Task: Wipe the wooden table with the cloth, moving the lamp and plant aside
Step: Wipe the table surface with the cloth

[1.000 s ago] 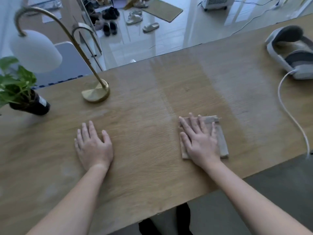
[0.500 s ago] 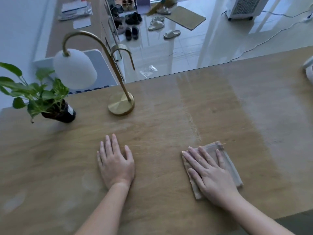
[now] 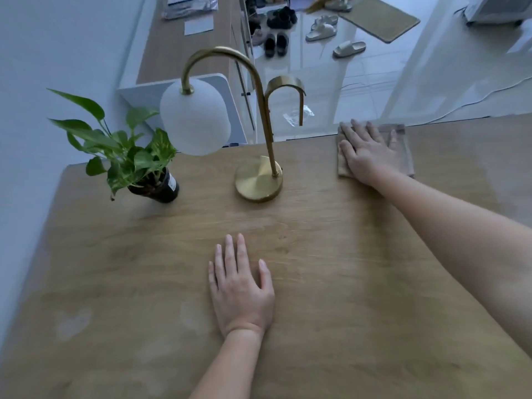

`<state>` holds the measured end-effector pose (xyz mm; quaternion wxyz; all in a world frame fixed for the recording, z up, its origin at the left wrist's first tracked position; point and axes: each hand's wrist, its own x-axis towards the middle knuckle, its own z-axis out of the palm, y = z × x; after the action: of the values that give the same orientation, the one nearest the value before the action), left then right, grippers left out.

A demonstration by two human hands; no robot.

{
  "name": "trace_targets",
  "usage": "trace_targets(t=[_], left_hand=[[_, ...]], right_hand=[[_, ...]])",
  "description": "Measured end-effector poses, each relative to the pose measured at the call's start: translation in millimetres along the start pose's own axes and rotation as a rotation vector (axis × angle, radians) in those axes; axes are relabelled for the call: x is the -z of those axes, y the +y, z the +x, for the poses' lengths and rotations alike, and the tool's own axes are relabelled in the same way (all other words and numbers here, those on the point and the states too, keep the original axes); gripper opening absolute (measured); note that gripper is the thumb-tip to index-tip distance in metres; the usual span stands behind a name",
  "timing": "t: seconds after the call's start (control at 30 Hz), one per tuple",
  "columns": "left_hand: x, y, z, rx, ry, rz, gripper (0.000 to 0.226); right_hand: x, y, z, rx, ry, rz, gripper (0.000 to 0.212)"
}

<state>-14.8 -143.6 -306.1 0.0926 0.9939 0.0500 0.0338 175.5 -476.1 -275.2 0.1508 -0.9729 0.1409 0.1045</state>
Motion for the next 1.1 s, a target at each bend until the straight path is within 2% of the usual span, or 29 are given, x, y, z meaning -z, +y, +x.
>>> trace_targets(t=[0.13, 0.27, 0.37, 0.47, 0.53, 0.6, 0.73, 0.8, 0.93, 1.0, 1.1], left_hand=[[-1, -1, 2, 0.008, -0.001, -0.008, 0.069], [0, -1, 1, 0.008, -0.005, -0.013, 0.07], [2, 1, -1, 0.013, 0.0, -0.023, 0.069], [3, 3, -2, 0.008, 0.0, -0.03, 0.07], [3, 2, -1, 0.012, 0.004, -0.023, 0.07], [3, 3, 0, 0.005, -0.002, -0.019, 0.07], [3, 2, -2, 0.011, 0.0, -0.022, 0.07], [4, 3, -2, 0.009, 0.011, -0.019, 0.07], [1, 2, -1, 0.013, 0.012, -0.012, 0.07], [1, 1, -1, 0.016, 0.011, -0.009, 0.07], [1, 2, -1, 0.015, 0.013, -0.014, 0.069]], right_hand=[[-5, 0, -12, 0.027, 0.0, 0.021, 0.057], [-26, 21, -98, 0.095, 0.018, 0.028, 0.057], [-22, 60, -132, 0.059, 0.019, 0.0, 0.056], [-4, 84, -101, -0.149, 0.088, 0.037, 0.057], [1, 74, -67, -0.266, 0.124, 0.077, 0.059], [-2, 51, -51, -0.224, 0.11, 0.077, 0.059], [-11, 44, -67, 0.043, 0.013, 0.003, 0.057], [-3, 69, -68, 0.023, 0.032, -0.034, 0.057], [10, 74, -31, -0.258, 0.103, 0.046, 0.059], [3, 43, -19, -0.232, 0.105, 0.054, 0.06], [-8, 7, -21, -0.054, 0.068, 0.038, 0.06]])
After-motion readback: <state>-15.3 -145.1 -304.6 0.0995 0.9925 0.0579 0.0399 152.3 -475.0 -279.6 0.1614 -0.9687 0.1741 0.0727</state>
